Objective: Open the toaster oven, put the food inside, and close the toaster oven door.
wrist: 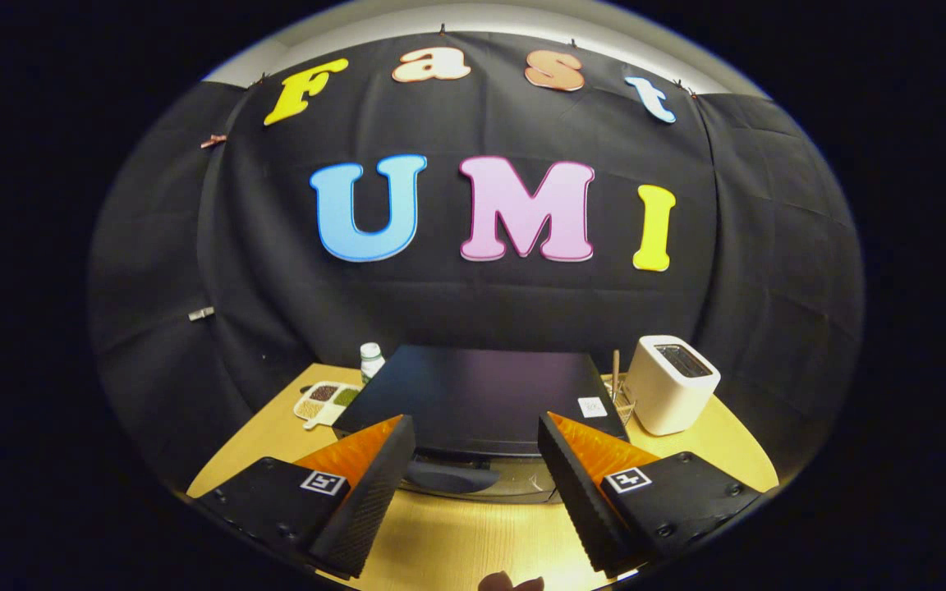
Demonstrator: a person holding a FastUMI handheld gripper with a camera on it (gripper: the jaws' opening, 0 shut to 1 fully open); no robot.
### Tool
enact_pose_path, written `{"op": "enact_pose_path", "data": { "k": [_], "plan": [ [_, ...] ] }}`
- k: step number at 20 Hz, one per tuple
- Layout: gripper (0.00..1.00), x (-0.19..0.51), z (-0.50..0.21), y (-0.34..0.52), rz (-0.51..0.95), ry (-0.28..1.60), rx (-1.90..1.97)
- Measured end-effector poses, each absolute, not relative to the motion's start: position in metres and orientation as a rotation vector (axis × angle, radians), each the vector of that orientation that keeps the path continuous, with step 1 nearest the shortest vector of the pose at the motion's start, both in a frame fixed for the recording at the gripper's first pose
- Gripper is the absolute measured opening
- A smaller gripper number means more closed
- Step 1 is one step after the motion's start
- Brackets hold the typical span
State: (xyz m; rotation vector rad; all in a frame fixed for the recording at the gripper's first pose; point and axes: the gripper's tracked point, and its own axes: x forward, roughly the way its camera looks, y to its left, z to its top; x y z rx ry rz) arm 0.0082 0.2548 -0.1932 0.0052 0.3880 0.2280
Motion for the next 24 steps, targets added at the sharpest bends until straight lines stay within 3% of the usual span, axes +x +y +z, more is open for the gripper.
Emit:
{"op": "enact_pose_path", "data": {
  "k": [8,12,24],
  "plan": [
    [0.99,0.028,-0.278,0.283,0.16,0.616,0.03],
    [0.98,0.037,-0.28,0.286,0.101,0.606,0.015],
    [0.99,0.003,-0.288,0.282,0.115,0.606,0.005]
  ]
}}
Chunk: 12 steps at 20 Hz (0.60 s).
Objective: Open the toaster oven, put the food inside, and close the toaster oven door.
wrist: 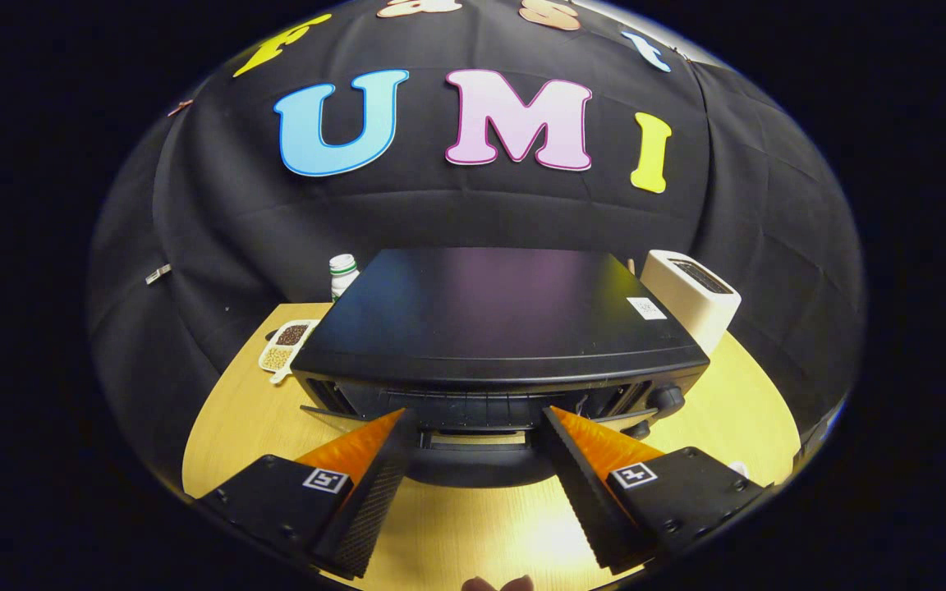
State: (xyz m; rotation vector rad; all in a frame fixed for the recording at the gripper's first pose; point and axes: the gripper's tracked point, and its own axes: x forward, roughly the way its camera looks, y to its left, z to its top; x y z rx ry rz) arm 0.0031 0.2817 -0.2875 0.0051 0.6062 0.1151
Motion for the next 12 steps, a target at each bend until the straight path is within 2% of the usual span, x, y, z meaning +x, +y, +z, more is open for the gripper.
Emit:
{"op": "enact_pose_path", "data": {
  "k": [12],
  "plan": [
    [0.99,-0.077,-0.33,0.273,0.136,0.75,-0.017]
  ]
}}
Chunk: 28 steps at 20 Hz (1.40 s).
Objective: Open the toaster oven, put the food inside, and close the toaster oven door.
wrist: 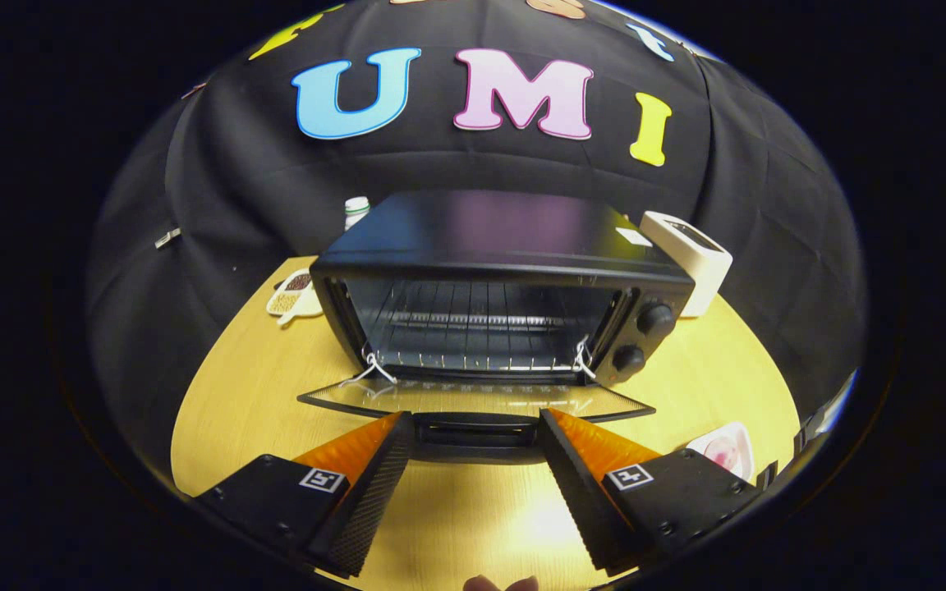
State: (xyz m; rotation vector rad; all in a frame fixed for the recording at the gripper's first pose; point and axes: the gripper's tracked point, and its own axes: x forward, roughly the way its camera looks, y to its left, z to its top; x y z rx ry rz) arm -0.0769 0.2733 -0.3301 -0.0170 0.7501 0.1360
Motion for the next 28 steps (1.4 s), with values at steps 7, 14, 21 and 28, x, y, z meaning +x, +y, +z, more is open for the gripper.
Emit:
{"op": "enact_pose_path", "data": {
  "k": [7,14,21,28],
  "plan": [
    [1.0,-0.127,-0.399,0.272,0.191,0.943,-0.036],
    [0.99,-0.146,-0.404,0.268,0.269,0.991,-0.015],
    [0.99,-0.142,-0.341,0.223,0.349,0.937,0.074],
    [1.0,-0.118,-0.291,0.108,0.309,0.861,0.053]
  ]
}}
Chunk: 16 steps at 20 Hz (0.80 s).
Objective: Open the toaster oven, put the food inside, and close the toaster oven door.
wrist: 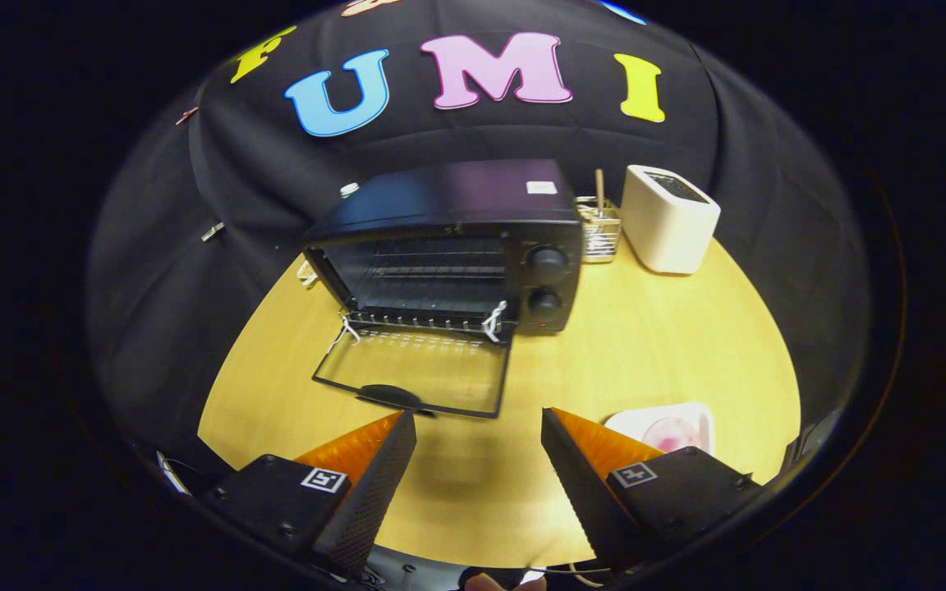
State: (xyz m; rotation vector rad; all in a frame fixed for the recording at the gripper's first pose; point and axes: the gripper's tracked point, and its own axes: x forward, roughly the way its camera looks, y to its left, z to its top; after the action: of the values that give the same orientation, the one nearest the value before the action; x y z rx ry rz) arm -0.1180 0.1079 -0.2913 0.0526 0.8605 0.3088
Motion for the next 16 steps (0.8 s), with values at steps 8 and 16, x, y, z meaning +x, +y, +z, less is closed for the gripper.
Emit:
{"op": "enact_pose_path", "data": {
  "k": [8,16],
  "plan": [
    [1.0,-0.13,-0.317,-0.035,0.256,1.023,0.047],
    [0.99,-0.134,-0.386,-0.112,0.284,1.26,0.045]
  ]
}}
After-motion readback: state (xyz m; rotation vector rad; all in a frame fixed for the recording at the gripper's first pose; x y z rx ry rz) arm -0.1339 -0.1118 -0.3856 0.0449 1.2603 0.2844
